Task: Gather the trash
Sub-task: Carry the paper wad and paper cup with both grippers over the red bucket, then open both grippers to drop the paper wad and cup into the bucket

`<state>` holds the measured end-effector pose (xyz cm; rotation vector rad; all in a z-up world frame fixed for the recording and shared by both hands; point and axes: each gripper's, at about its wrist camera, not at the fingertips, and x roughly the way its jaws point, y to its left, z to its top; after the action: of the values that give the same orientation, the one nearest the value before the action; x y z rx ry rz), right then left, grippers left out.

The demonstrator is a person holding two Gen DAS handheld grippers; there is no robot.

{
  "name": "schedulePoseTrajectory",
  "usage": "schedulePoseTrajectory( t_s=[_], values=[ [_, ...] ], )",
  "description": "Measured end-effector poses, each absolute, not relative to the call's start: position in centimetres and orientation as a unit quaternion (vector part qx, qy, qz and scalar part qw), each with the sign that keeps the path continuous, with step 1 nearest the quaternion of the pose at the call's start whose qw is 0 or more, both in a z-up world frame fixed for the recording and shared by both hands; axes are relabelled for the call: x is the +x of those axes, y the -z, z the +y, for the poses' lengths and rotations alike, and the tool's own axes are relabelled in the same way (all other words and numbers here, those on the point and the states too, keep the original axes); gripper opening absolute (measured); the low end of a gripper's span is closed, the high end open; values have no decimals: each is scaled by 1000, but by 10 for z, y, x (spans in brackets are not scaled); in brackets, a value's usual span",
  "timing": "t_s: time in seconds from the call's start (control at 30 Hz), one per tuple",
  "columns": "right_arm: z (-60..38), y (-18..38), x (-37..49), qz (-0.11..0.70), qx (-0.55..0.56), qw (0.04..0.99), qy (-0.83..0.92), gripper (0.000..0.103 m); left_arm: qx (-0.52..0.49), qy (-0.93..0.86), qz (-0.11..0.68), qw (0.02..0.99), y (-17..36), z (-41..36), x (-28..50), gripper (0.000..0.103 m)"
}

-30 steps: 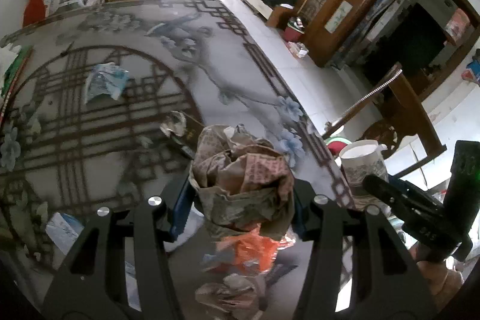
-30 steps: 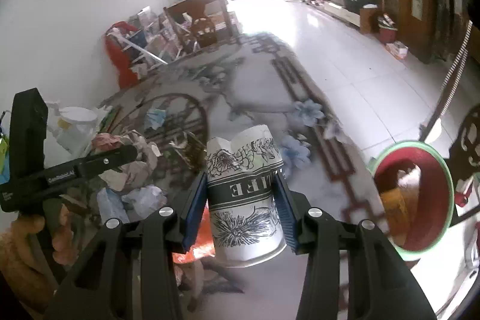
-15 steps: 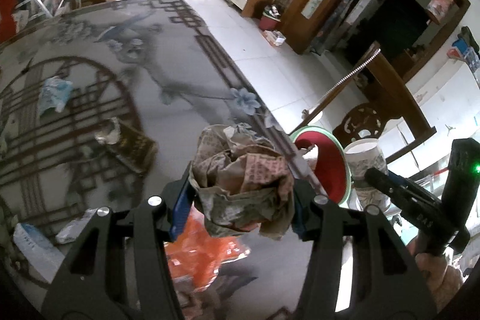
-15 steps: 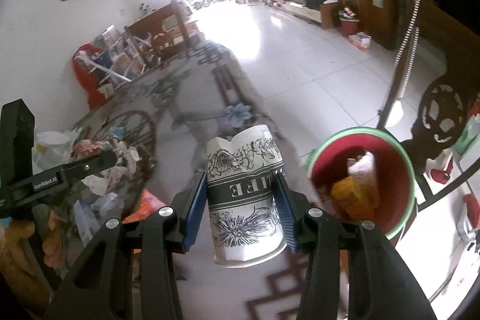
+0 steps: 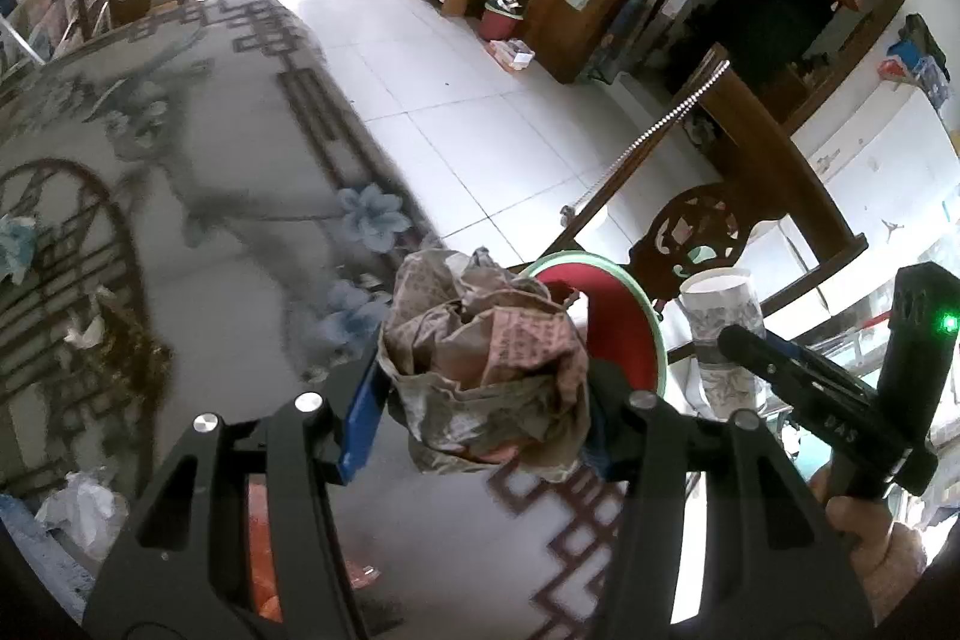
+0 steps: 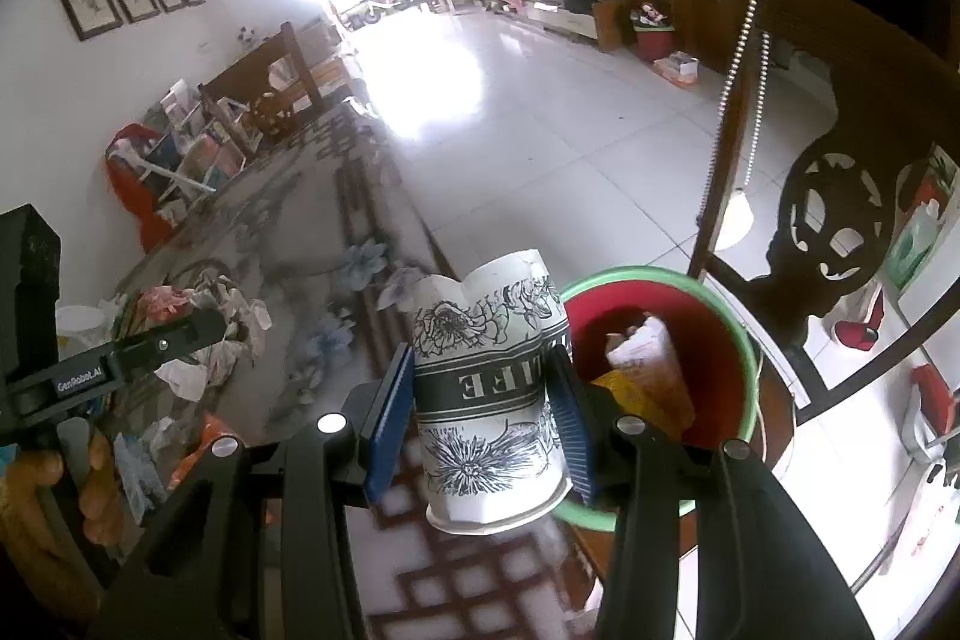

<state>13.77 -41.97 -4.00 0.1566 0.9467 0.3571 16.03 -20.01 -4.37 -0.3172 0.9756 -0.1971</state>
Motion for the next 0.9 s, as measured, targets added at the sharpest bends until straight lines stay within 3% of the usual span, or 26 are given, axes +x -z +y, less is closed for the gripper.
schedulePoseTrajectory(
  t_s=[0.77,0.83,0.9],
  values=[
    [-517,65,180,477,104,859,-152,43,-100,173,511,836,77,-337,226,52],
    [-518,65,180,477,104,859,-152,44,-98,178,515,833,80,-340,227,56],
    [-521,66,181,475,104,861,-146,57,-96,174,517,833,82,-343,230,72]
  ],
)
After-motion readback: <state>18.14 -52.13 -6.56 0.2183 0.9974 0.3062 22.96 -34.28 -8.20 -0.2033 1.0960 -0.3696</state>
